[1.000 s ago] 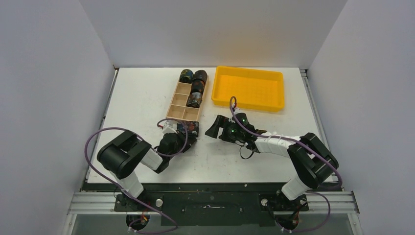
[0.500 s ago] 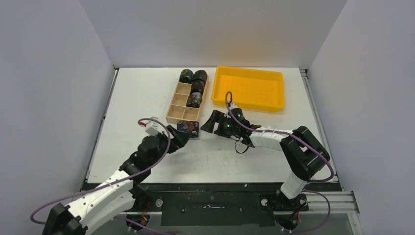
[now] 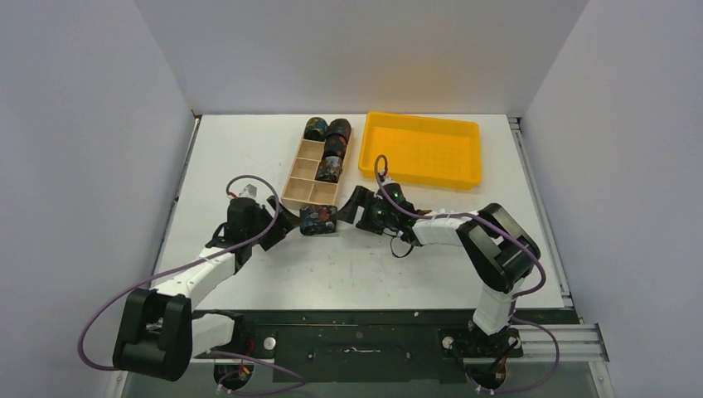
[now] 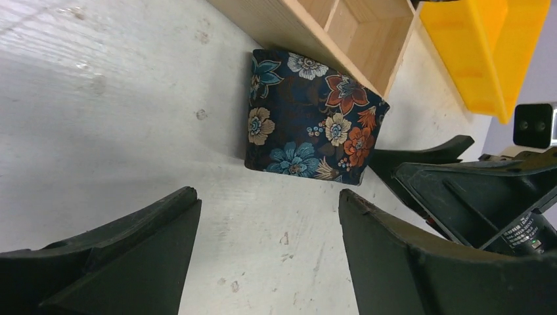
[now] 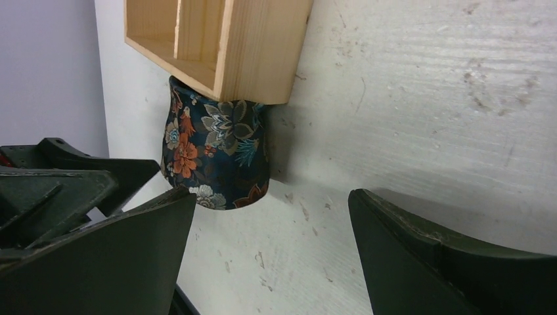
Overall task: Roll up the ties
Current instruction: Move the tie to the center of the board, then pick up the tie at the center of the board.
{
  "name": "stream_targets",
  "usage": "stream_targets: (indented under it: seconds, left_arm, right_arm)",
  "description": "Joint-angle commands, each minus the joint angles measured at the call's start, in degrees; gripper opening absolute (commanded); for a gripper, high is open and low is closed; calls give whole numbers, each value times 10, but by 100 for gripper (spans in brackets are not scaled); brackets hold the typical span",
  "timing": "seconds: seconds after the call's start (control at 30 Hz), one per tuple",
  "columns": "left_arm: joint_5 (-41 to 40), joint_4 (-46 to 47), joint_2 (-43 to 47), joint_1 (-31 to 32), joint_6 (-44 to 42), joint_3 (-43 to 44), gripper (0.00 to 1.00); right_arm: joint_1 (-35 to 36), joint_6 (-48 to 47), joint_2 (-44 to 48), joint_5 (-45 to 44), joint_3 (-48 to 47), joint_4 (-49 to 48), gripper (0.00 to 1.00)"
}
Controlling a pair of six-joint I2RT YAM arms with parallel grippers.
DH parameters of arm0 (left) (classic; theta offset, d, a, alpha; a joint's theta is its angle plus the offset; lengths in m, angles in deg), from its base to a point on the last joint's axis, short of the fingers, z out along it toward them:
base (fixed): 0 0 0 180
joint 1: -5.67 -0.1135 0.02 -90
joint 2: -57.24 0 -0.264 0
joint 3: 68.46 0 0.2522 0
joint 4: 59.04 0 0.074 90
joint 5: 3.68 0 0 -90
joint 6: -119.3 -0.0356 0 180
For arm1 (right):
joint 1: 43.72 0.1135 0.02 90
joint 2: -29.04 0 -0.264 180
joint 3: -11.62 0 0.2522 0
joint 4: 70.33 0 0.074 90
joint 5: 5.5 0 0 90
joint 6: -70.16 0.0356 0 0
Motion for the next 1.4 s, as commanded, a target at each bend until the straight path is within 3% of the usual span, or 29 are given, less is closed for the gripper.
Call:
stream_targets:
  seconds: [0.0, 0.33, 0.63, 1.23, 1.37]
  left_arm:
    - [70, 96, -38, -3, 16, 4, 75]
    - [46, 147, -135, -3, 51, 18, 70]
    - [51, 201, -190, -2, 75, 17, 56]
    - [55, 249, -172, 12, 91, -33, 54]
    - [55, 228, -130, 10, 95, -42, 61]
  right_arm:
    - [11, 26, -17, -14, -38, -43, 90]
    - [22, 36, -69, -34, -81, -23, 90]
    - [31, 37, -102, -36, -121, 11, 90]
    - [52, 112, -128, 17, -94, -7, 92]
    - [49, 108, -117, 6, -84, 5, 92]
